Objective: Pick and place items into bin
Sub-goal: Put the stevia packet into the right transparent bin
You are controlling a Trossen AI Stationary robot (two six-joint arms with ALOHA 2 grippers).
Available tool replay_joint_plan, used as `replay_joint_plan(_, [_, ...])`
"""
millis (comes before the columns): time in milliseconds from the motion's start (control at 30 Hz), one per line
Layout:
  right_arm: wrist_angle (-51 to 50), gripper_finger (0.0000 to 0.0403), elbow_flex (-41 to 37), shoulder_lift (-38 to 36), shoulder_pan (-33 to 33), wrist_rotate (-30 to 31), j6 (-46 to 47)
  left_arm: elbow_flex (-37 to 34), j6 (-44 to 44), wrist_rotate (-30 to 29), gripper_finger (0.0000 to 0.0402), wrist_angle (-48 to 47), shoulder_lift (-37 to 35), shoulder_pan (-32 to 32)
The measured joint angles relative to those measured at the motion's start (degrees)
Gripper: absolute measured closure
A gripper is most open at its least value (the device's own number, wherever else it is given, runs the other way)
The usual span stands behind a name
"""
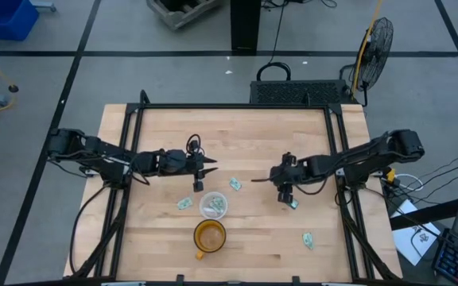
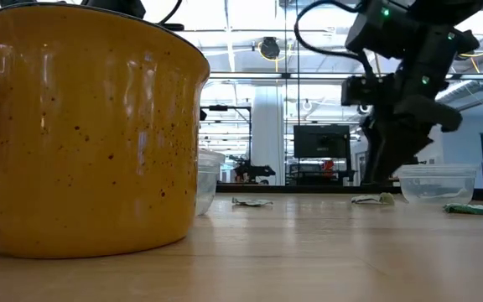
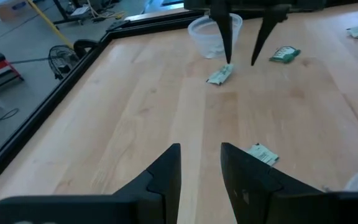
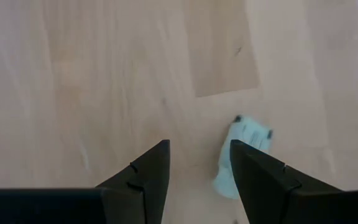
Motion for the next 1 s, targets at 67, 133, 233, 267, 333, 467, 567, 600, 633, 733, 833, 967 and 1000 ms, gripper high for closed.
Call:
replay_joint_plan(67, [-0.7,0.0243,0.0,1.1,0.8,0.1,-0.3,0.0,-0.5,0.0,0.0282,-0.1,0.0,0.0])
replay_joint_plan(133, [-0.9,0.0243,0.0,1.9,1.1,0.2,-0.2,0.0,-1.0,0.1,0.0282,-0.5,0.0,0.0])
replay_joint_plan(233, [-2.1,0.0243,0.0,2.9,1.4,1.6,-0.4,0.0,-1.3,0.1,0.0282,-1.2,0.0,0.0])
replay_joint_plan(267, [-2.3,0.0243,0.0,3.1,1.4,2.8,-0.9,0.0,-1.3,0.2,0.0282,-1.6,0.0,0.0])
replay_joint_plan(333, [-2.5,0.0243,0.0,3.2,1.4,5.1,-2.1,0.0,-1.4,0.2,0.0282,-1.9,0.0,0.0])
replay_joint_plan(467, [-2.4,0.0243,0.0,3.4,1.3,6.5,-4.5,0.0,-2.1,0.2,0.0282,-2.1,0.0,0.0])
replay_joint_plan(567, [-2.8,0.0243,0.0,3.4,1.3,6.5,-4.8,0.0,-2.5,0.2,0.0282,-2.1,0.0,0.0])
replay_joint_plan(600, [-3.1,0.0243,0.0,3.4,1.3,6.5,-4.8,0.0,-2.5,0.2,0.0282,-2.1,0.0,0.0])
replay_joint_plan(633, [-3.4,0.0243,0.0,3.4,1.3,6.5,-4.8,0.0,-2.6,0.2,0.0282,-2.1,0.0,0.0])
replay_joint_plan(733, [-3.4,0.0244,0.0,3.4,1.3,6.5,-4.8,0.0,-2.6,0.2,0.0282,-2.1,0.0,0.0])
replay_joint_plan(833, [-3.5,0.0252,0.0,3.4,1.3,6.3,-4.8,0.0,-2.6,0.2,0.0282,-2.1,0.0,0.0])
replay_joint_plan(967, [-3.7,0.0281,0.0,3.4,1.3,6.2,-4.8,0.0,-2.6,0.2,0.0282,-2.1,0.0,0.0])
replay_joint_plan(1000, [-3.7,0.0289,0.0,3.4,1.3,6.2,-4.8,0.0,-2.6,0.1,0.0282,-2.1,0.0,0.0])
